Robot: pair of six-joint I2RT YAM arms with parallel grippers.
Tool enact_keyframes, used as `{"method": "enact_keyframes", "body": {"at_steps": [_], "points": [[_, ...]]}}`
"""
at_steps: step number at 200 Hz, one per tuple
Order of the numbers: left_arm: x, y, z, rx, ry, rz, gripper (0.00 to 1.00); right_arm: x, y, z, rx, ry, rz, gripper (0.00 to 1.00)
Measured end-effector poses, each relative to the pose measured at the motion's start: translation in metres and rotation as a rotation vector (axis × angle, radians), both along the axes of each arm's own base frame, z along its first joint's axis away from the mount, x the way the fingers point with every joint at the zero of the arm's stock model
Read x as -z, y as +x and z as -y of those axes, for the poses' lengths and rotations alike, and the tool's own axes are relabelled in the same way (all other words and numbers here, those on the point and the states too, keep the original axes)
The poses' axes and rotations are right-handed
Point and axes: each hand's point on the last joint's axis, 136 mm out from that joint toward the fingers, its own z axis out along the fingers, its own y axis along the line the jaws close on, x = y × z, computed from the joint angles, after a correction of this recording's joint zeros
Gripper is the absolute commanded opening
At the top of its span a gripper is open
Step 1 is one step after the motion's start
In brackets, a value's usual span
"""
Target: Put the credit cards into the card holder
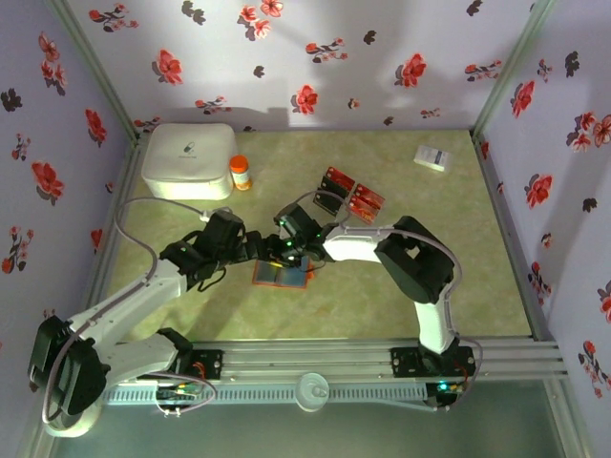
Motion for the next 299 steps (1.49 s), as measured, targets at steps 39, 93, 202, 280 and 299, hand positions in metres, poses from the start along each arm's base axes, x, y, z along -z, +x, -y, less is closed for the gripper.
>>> {"method": "enact_keyframes", "body": {"at_steps": [39, 93, 202, 280, 299], "points": [[0.002, 0.0, -0.002, -0.002, 0.006, -0.005, 1.0, 0.005, 0.0, 0.0, -0.001, -0.007, -0.006, 0.49], [0.009, -0.002, -0.004, -0.004, 0.016, -0.019, 1.0, 0.0, 0.001, 0.001, 0.003, -0.002, -0.001, 0.49], [0.024, -0.003, -0.005, -0.004, 0.04, -0.052, 1.0, -0.012, 0.001, 0.024, 0.031, 0.002, 0.008, 0.42], [0.048, -0.011, -0.01, -0.001, 0.075, -0.102, 1.0, 0.007, 0.002, 0.024, 0.037, -0.018, -0.013, 0.15], [0.054, -0.012, -0.01, 0.004, 0.083, -0.115, 1.0, 0.013, 0.002, 0.025, 0.039, -0.029, -0.023, 0.1]]}}
